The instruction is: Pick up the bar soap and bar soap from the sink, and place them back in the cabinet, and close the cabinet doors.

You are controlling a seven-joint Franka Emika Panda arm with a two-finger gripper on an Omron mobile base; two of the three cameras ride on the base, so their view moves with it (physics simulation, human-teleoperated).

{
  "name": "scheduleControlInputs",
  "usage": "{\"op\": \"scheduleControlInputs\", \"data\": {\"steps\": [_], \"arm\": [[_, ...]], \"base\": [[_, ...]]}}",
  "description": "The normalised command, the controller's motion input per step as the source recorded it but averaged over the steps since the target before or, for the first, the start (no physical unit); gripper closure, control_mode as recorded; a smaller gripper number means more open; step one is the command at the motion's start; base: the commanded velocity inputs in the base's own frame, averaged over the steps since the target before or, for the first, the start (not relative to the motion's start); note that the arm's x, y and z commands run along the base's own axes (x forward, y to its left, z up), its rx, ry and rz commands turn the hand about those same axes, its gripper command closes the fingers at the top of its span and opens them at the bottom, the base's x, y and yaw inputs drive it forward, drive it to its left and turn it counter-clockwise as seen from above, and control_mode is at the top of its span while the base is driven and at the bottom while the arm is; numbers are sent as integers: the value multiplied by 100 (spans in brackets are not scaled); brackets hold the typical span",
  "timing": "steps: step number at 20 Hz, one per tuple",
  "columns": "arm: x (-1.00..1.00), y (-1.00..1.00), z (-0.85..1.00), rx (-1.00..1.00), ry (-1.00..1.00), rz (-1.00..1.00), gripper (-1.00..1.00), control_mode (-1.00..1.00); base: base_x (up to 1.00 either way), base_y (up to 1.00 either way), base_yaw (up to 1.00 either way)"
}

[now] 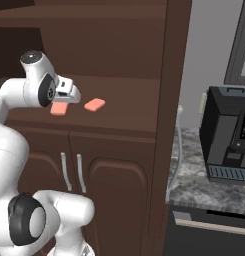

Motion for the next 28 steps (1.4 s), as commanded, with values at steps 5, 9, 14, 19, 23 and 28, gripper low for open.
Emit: {"op": "scheduleControlInputs", "data": {"steps": [5,9,14,19,23,28], "arm": [[33,0,-12,0,0,0,100,-100],[31,1,-25,0,0,0,100,-100],[33,9,-21,0,0,0,100,-100],[34,9,-17,0,0,0,100,-100],[40,8,-15,0,0,0,100,-100],[13,5,-17,0,0,0,100,-100]], "base": [[0,0,0],[0,0,0],[0,0,0],[0,0,0],[0,0,0],[0,0,0]]}}
